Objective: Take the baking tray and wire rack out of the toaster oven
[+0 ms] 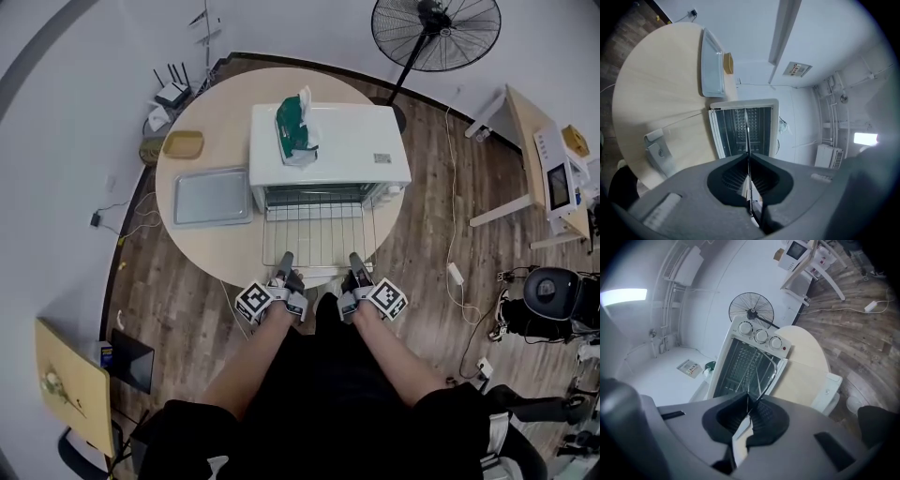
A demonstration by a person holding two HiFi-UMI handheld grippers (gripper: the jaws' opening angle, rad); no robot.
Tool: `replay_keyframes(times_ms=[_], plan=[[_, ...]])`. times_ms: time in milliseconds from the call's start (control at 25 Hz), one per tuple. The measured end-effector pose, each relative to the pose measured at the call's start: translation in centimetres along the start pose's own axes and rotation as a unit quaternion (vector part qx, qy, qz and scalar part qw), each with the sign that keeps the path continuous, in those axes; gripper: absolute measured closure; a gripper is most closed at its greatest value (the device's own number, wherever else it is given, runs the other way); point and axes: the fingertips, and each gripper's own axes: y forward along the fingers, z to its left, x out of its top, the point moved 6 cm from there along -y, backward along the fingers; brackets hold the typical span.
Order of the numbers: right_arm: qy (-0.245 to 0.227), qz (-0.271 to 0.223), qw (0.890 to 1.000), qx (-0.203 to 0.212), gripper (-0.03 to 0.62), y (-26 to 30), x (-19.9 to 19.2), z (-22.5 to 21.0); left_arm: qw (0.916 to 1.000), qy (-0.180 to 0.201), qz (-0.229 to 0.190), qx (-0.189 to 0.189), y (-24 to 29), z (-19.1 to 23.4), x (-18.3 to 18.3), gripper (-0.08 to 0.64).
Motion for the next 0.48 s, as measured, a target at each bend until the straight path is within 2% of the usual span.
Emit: replay_keyframes(times_ms=[200, 480], plan=[[-0.003, -0.007, 1.000, 0.003, 0.588, -1.9, -1.4, 0.4, 0.9999, -0.001, 0.007, -0.011, -2.2, -0.1, -0.4, 0.540], [-0.007, 0.005, 1.000, 0.013, 0.586, -3.1, -4.3, 1.2, 0.9998, -0.008, -0.010, -0.013, -5.6, 0.2, 0.4, 0.540]])
